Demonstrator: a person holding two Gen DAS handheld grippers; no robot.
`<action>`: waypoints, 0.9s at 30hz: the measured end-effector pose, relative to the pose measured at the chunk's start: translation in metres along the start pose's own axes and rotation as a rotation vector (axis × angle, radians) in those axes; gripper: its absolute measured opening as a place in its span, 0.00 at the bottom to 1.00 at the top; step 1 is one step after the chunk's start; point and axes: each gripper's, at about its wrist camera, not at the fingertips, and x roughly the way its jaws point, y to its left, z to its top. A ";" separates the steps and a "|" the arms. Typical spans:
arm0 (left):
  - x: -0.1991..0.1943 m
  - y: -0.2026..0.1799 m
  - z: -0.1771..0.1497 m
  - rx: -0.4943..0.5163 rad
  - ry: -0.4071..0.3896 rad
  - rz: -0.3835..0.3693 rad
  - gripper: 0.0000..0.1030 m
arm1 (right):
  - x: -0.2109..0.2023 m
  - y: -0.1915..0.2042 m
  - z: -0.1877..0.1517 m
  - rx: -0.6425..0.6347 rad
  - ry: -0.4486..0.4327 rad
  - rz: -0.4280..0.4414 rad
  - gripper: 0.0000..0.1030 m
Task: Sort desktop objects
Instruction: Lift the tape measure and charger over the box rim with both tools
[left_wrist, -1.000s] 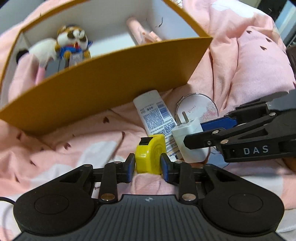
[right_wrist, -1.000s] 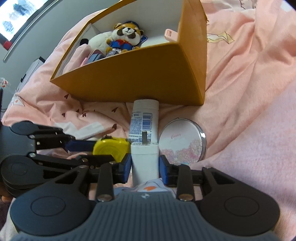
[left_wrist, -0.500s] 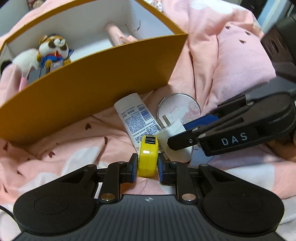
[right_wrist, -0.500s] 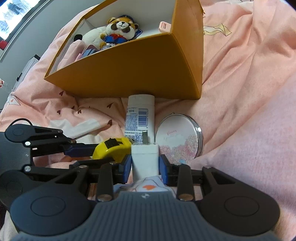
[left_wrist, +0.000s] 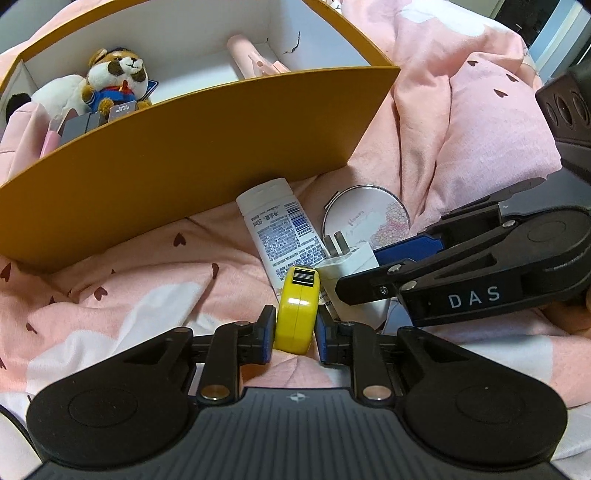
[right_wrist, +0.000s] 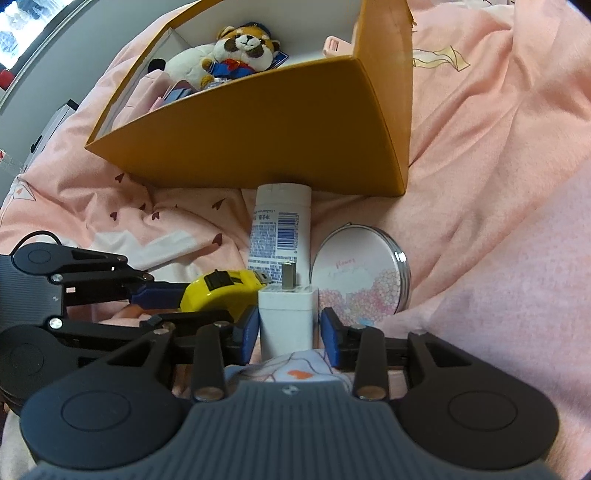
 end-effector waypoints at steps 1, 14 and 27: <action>-0.001 0.001 0.000 -0.005 -0.001 -0.002 0.24 | 0.000 0.000 0.000 0.001 0.000 -0.001 0.37; -0.032 0.017 0.012 -0.082 -0.070 -0.038 0.23 | -0.019 -0.002 -0.003 0.055 -0.088 0.063 0.34; -0.076 0.025 0.039 -0.133 -0.181 -0.087 0.23 | -0.064 0.016 0.014 0.071 -0.240 0.076 0.34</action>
